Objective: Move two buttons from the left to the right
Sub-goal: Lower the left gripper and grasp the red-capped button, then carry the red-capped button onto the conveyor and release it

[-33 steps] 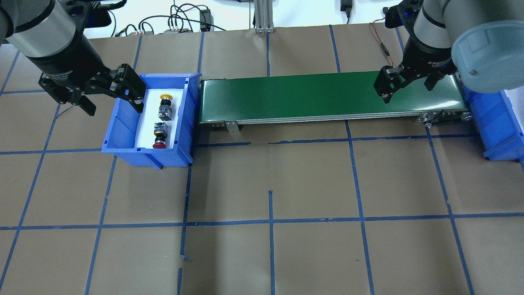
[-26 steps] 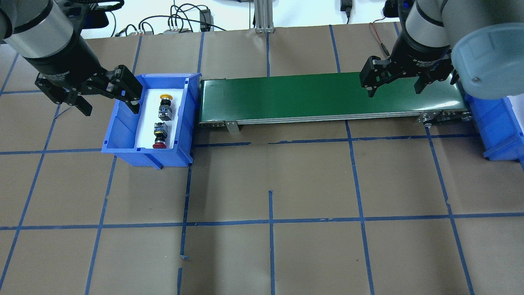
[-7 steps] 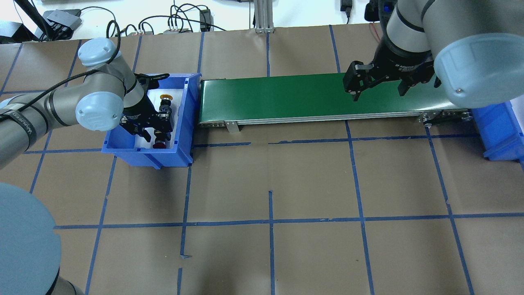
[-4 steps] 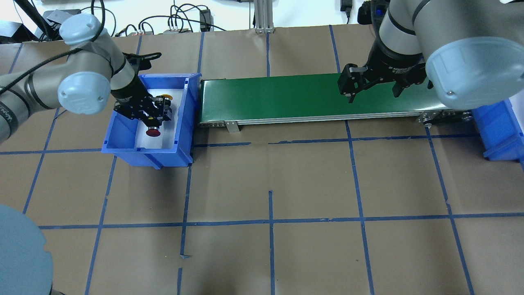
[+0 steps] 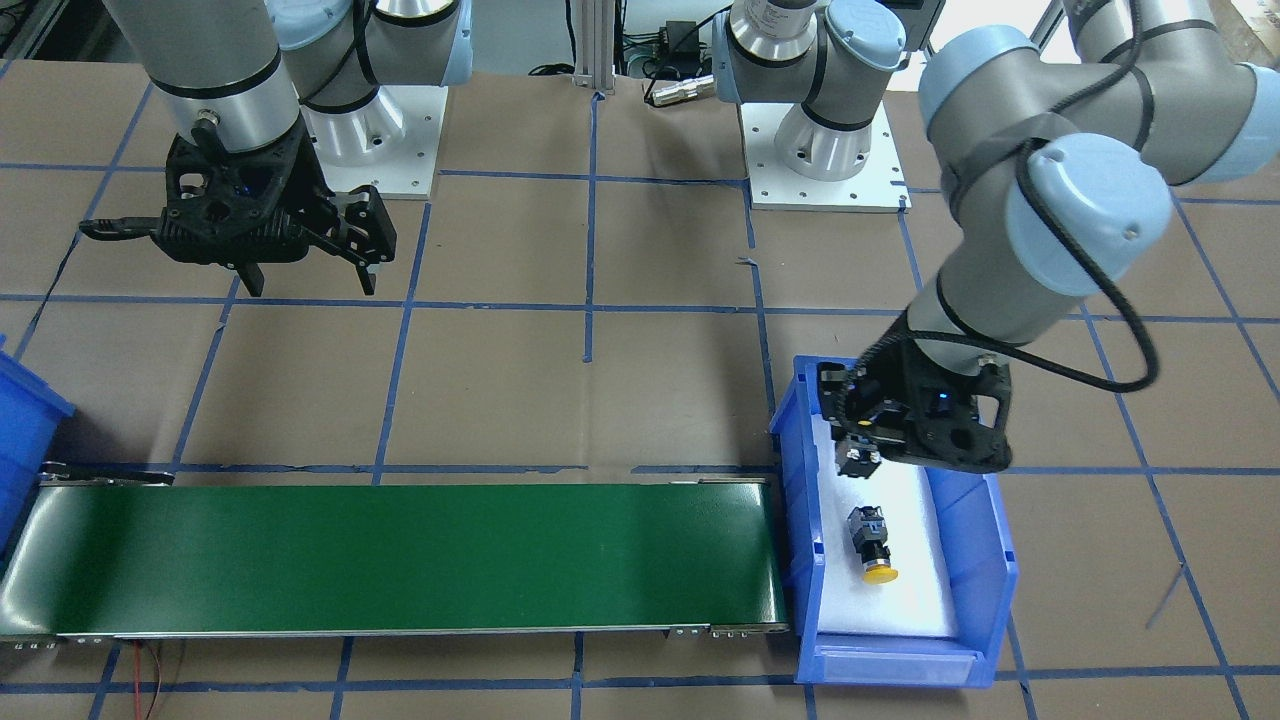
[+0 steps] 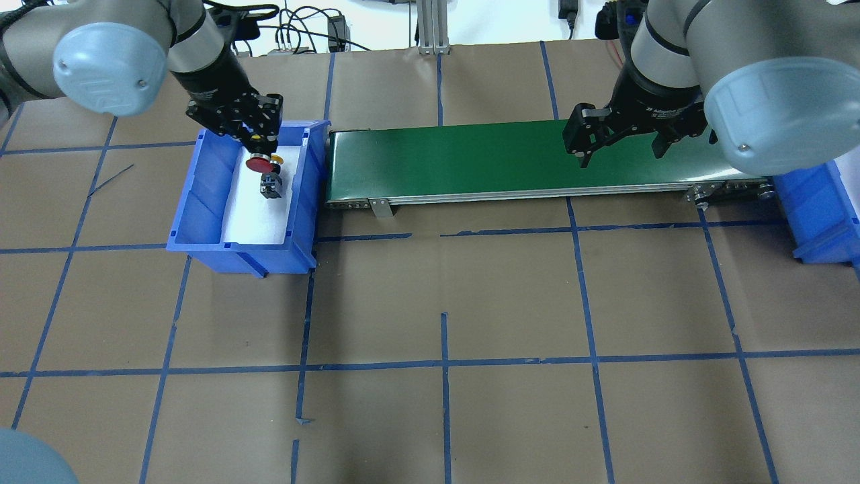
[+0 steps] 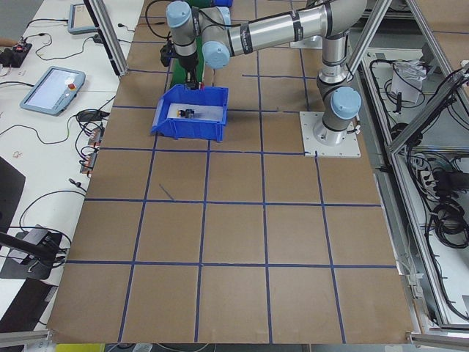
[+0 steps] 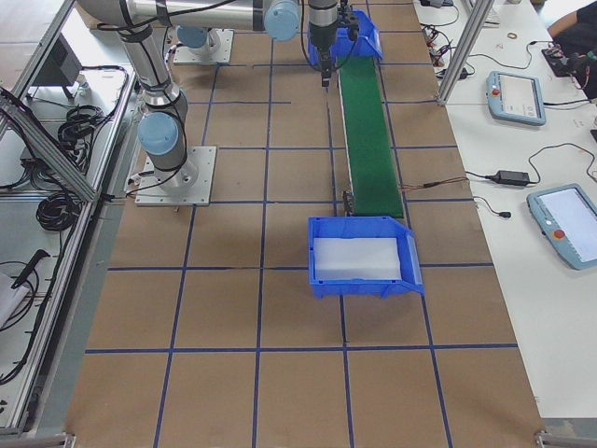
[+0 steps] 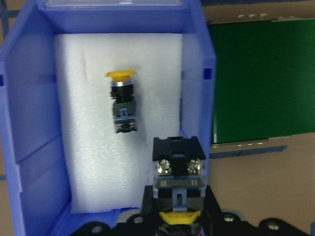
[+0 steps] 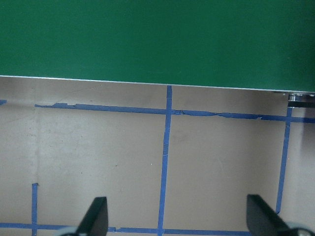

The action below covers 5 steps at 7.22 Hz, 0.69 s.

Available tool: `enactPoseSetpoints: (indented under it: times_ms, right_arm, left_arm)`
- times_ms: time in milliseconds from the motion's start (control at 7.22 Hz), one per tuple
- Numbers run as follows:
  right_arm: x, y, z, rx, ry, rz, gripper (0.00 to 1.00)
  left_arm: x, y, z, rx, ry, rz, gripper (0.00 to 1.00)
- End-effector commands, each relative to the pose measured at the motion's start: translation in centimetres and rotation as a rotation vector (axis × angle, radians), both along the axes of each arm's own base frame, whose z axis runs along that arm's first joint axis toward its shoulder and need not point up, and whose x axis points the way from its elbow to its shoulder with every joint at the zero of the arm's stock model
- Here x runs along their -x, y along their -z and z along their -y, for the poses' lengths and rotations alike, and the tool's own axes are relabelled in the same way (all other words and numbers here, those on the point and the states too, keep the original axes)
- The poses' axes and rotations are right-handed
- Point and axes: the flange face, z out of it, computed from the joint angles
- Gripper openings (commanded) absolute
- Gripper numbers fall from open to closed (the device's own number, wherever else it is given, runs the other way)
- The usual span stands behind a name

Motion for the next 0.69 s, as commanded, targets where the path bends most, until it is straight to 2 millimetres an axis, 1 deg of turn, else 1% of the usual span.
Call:
enactPoseSetpoints:
  times_ms: [0, 138, 277, 415, 554]
  right_arm:
    - [0.5, 0.1, 0.1, -0.003, 0.008, -0.003, 1.0]
    - [0.8, 0.1, 0.2, -0.003, 0.011, -0.004, 1.0]
    - [1.9, 0.2, 0.5, -0.007, 0.008, -0.006, 1.0]
    - [4.0, 0.3, 0.9, -0.02, 0.013, -0.008, 1.0]
    - [5.8, 0.4, 1.0, -0.038, 0.045, -0.007, 1.0]
  left_arm:
    - [6.0, 1.0, -0.9, 0.022, 0.234, -0.008, 0.22]
    - [6.0, 3.4, -0.9, -0.005, 0.409, -0.012, 0.22]
    - [6.1, 4.0, 0.1, 0.066, 0.502, -0.007, 0.22]
    - [7.0, 6.1, 0.8, 0.066, 0.62, -0.01, 0.23]
    - [9.1, 7.2, 0.7, 0.077, 0.764, -0.01, 0.23]
